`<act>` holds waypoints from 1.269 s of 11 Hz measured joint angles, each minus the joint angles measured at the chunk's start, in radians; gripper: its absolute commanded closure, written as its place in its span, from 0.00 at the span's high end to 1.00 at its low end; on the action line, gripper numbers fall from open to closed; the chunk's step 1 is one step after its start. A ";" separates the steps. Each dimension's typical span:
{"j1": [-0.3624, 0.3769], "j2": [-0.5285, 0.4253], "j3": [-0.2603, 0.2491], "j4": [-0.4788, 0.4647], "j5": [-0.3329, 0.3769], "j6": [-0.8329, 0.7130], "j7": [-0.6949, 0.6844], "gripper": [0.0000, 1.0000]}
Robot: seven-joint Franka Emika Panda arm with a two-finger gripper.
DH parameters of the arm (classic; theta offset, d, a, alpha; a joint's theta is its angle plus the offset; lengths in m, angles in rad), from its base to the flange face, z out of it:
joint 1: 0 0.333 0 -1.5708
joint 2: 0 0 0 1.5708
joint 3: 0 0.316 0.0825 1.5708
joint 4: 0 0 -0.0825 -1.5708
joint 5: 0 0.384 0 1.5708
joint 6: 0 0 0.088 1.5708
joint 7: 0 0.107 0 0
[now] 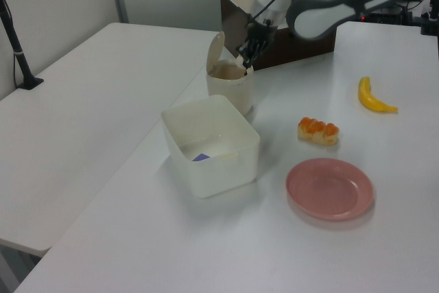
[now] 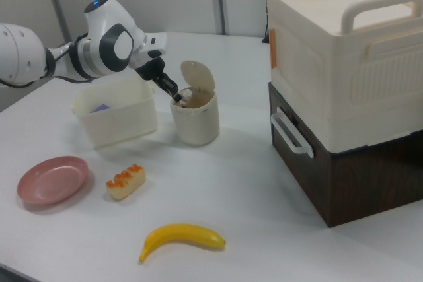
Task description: Grab it up and put it in the trash
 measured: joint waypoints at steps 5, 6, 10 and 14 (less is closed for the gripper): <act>-0.004 0.032 -0.003 0.049 -0.037 0.007 0.062 1.00; -0.004 0.032 -0.003 0.049 -0.040 0.007 0.062 1.00; -0.003 0.013 -0.003 0.054 -0.042 -0.031 0.046 1.00; -0.002 -0.149 0.002 0.017 -0.018 -0.408 -0.446 1.00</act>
